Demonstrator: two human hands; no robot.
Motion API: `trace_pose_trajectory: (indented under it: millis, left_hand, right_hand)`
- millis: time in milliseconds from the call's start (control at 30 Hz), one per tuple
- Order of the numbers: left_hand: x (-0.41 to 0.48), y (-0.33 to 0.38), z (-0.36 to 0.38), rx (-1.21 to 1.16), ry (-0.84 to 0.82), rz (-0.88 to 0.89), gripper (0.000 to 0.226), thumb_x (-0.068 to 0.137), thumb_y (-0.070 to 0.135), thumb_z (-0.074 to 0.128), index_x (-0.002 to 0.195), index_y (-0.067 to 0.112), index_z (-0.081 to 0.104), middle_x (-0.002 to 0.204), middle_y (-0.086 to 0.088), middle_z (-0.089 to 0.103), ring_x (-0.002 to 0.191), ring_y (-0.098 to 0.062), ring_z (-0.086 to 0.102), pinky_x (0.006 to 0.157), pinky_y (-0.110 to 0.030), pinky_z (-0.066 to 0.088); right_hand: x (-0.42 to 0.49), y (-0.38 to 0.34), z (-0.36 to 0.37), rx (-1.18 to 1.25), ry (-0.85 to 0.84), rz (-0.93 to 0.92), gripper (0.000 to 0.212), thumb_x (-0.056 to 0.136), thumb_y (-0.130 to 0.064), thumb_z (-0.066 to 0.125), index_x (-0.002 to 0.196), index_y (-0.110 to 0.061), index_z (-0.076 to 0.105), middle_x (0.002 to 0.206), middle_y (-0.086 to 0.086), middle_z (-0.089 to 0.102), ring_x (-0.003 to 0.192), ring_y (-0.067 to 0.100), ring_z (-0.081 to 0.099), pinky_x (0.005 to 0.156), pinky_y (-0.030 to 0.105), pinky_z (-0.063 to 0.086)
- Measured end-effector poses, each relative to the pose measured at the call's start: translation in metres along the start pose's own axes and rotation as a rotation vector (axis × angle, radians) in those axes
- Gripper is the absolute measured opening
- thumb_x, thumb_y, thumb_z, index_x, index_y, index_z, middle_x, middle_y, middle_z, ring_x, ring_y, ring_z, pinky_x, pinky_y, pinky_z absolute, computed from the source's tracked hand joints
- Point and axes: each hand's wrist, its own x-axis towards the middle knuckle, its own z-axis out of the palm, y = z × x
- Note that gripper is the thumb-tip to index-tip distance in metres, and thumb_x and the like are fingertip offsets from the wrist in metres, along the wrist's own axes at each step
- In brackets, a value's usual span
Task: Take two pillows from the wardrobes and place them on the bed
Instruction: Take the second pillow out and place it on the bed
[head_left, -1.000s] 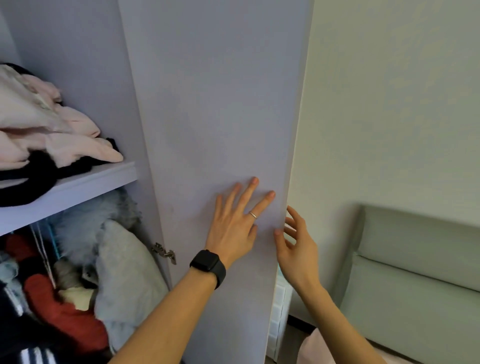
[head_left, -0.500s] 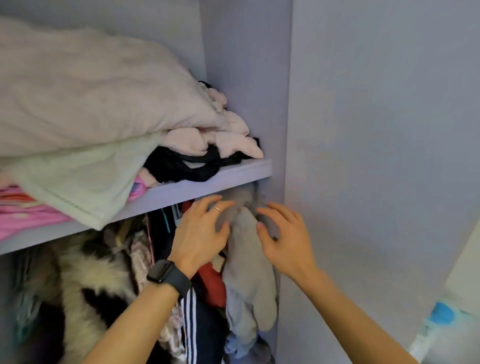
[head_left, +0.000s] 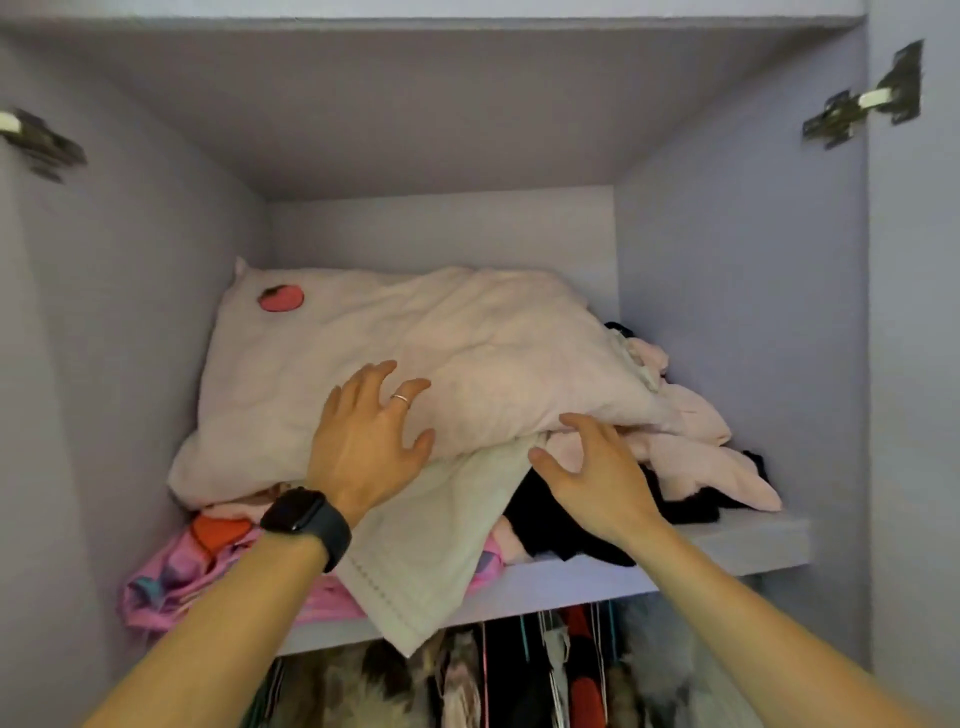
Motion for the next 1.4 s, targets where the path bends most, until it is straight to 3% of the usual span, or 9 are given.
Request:
trace_pose_trajectory:
  millis: [133,333,500,567,767,1067,1233,1300,1400]
  left_hand:
    - [0.031,-0.033,0.024,0.392,-0.187,-0.075,0.098,0.080,0.069,0.053,0.156,0.037,0.000,0.165,-0.010,0.004,0.149,-0.042,0.003,0.115,-0.065,0.012]
    - [0.034,-0.066,0.044,0.519,-0.318,0.028,0.118,0.070,0.086,0.042,0.148,0.034,-0.029,0.165,-0.016,-0.003,0.149,-0.045,0.004,0.111,-0.066,0.015]
    - [0.053,-0.070,0.013,0.555,-0.295,0.163,0.085,0.089,0.066,0.041,0.157,0.034,0.000,0.155,-0.005,0.039,0.129,-0.031,0.051,0.087,-0.039,0.048]
    - [0.065,-0.052,-0.005,0.564,-0.267,0.206,0.073,0.093,0.061,0.037,0.156,0.033,0.015,0.133,-0.002,0.061,0.103,-0.031,0.065,0.068,-0.034,0.043]
    - [0.068,0.069,-0.062,0.447,-0.207,0.303,0.032,0.093,0.041,0.047,0.105,0.014,0.060,0.084,-0.006,0.059,0.056,-0.027,0.038,0.049,-0.030,0.021]
    - [-0.020,0.235,-0.034,0.159,-0.308,0.292,0.019,0.098,0.014,0.049,0.108,0.014,0.066,0.113,-0.007,0.064,0.105,-0.027,0.061,0.073,-0.034,0.046]
    - [-0.070,0.248,0.014,0.130,-0.479,0.127,0.044,0.096,-0.004,0.043,0.140,-0.007,0.041,0.138,-0.025,0.051,0.111,-0.046,0.058,0.086,-0.058,0.052]
    - [-0.086,0.250,0.022,0.133,-0.435,0.155,0.053,0.099,0.007,0.044,0.146,-0.010,0.028,0.130,-0.025,0.059,0.110,-0.047,0.059,0.083,-0.050,0.052]
    - [-0.099,0.236,0.016,0.025,-0.218,0.191,0.026,0.093,0.035,0.054,0.108,0.016,0.064,0.090,-0.003,0.071,0.082,-0.025,0.068,0.051,-0.027,0.027]
  right_hand:
    - [0.059,0.000,0.007,-0.208,-0.025,-0.106,0.085,0.085,-0.058,0.066,0.155,-0.033,0.025,0.165,0.004,0.017,0.147,0.031,0.020,0.115,0.044,0.031]
    - [0.092,0.002,0.058,-0.551,-0.107,-0.349,0.084,0.086,-0.062,0.060,0.153,-0.054,0.010,0.168,-0.005,-0.007,0.151,0.032,-0.003,0.115,0.066,0.022]
    - [0.108,-0.010,0.068,-0.628,0.047,-0.389,0.056,0.099,-0.038,0.052,0.150,-0.045,0.031,0.166,0.003,0.017,0.151,0.037,0.013,0.105,0.074,0.028]
    - [0.110,-0.016,0.058,-0.583,0.121,-0.405,0.051,0.097,-0.027,0.058,0.145,-0.036,0.046,0.160,0.005,0.034,0.146,0.037,0.027,0.101,0.074,0.033]
    - [0.109,-0.003,-0.008,-0.268,0.307,-0.338,0.050,0.091,-0.008,0.055,0.138,-0.025,0.057,0.151,0.012,0.046,0.133,0.042,0.039,0.099,0.058,0.047]
    - [0.024,0.077,-0.105,-0.316,0.157,-0.233,0.048,0.096,0.003,0.057,0.140,-0.016,0.059,0.150,0.022,0.049,0.131,0.044,0.052,0.106,0.049,0.045]
    - [-0.033,0.094,-0.110,-0.042,-0.024,0.182,0.037,0.101,-0.036,0.057,0.136,-0.027,0.063,0.139,0.008,0.063,0.111,0.025,0.069,0.093,0.034,0.056]
    - [-0.049,0.087,-0.105,0.153,-0.029,0.316,0.042,0.097,-0.047,0.059,0.136,-0.031,0.061,0.135,0.002,0.065,0.097,0.016,0.074,0.081,0.032,0.059]
    - [-0.058,0.076,-0.097,0.305,-0.039,0.413,0.052,0.093,-0.052,0.062,0.139,-0.028,0.056,0.137,0.001,0.060,0.111,0.022,0.066,0.074,0.034,0.058]
